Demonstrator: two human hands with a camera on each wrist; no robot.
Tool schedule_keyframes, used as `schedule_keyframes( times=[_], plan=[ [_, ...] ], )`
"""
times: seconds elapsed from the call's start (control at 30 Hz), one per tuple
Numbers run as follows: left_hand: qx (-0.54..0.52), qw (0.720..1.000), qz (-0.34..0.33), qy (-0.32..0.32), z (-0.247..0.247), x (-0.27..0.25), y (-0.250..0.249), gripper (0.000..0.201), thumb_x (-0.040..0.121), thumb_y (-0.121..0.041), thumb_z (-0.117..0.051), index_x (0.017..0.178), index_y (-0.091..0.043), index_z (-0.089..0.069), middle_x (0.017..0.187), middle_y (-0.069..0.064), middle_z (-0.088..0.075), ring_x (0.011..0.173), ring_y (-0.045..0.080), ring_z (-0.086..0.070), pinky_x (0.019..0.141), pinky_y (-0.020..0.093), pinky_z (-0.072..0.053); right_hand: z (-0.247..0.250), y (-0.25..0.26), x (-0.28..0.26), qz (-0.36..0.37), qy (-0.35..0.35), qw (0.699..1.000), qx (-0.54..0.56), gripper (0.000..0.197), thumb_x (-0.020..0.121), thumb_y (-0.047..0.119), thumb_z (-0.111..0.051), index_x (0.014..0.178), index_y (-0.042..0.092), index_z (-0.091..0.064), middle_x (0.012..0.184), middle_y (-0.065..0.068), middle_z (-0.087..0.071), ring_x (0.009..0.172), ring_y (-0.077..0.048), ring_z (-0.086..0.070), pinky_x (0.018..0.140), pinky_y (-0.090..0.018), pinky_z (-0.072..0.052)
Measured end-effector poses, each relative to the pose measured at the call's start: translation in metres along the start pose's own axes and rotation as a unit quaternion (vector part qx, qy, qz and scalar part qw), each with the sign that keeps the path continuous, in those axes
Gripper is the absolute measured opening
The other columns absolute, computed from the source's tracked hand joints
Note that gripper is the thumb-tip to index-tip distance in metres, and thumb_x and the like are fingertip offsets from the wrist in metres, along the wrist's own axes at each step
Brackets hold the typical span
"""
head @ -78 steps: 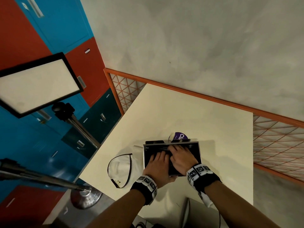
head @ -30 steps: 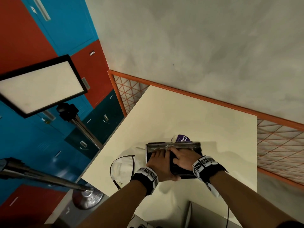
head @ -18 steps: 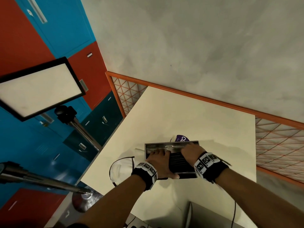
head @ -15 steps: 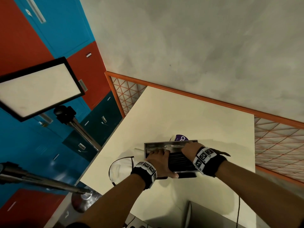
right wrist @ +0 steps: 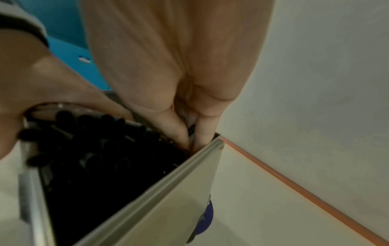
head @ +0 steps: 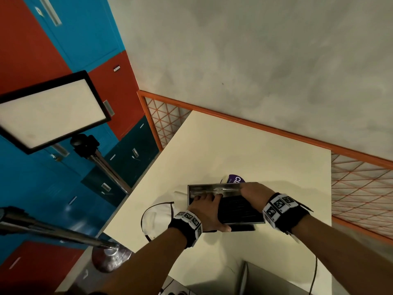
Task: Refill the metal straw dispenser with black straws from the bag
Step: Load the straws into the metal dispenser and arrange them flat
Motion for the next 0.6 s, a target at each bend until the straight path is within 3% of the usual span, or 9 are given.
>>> schedule_keyframes(
  times=[0.17, 0.27, 0.47, 0.6],
  plan=[
    [-0.012, 1.000, -0.002, -0.029, 0.001, -0.002, 0.000, 0.111, 0.051, -0.087, -0.060, 0.143, -0.031, -0.030, 0.142, 0.003, -0.051, 0.130, 0.030, -0.049, 0.111, 0.051, -0.038, -0.002, -0.023, -0.006, -0.019, -0.069, 0.995, 0.074, 0.041, 0.084, -0.001, -0.052, 0.117, 0.020, -0.066, 0.117, -0.006, -0.064, 0.104, -0.028, -0.061, 0.081, -0.031, -0.043],
    [-0.016, 0.999, 0.000, -0.033, 0.000, -0.003, 0.001, 0.111, 0.052, -0.085, -0.061, 0.144, -0.030, -0.029, 0.144, 0.002, -0.049, 0.132, 0.029, -0.048, 0.111, 0.051, -0.037, 0.003, -0.033, -0.011, -0.050, -0.115, 0.982, 0.140, 0.038, 0.085, -0.001, -0.053, 0.108, 0.023, -0.071, 0.110, -0.001, -0.065, 0.102, -0.026, -0.061, 0.079, -0.029, -0.042],
    [-0.018, 0.999, 0.002, -0.032, 0.002, -0.003, 0.000, 0.108, 0.057, -0.085, -0.060, 0.145, -0.029, -0.028, 0.145, 0.003, -0.049, 0.132, 0.029, -0.047, 0.112, 0.052, -0.034, 0.028, -0.060, -0.032, -0.100, -0.265, 0.923, 0.262, 0.027, 0.090, -0.001, -0.051, 0.088, 0.015, -0.072, 0.092, -0.001, -0.065, 0.083, -0.026, -0.066, 0.078, -0.040, -0.052],
    [-0.026, 0.999, 0.005, -0.022, 0.006, 0.000, 0.002, 0.106, 0.061, -0.083, -0.061, 0.144, -0.026, -0.030, 0.144, 0.003, -0.048, 0.133, 0.028, -0.045, 0.113, 0.051, -0.034, 0.050, -0.066, -0.058, -0.121, -0.391, 0.869, 0.279, 0.027, 0.084, -0.007, -0.053, 0.083, 0.012, -0.072, 0.085, 0.001, -0.064, 0.072, -0.021, -0.062, 0.069, -0.033, -0.050]
  ],
)
Point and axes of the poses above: each hand's wrist, its own x-axis towards the middle knuckle, its own z-axis out of the back of the hand, y = z × x, the point moved 3 cm from there along x, towards the middle knuckle
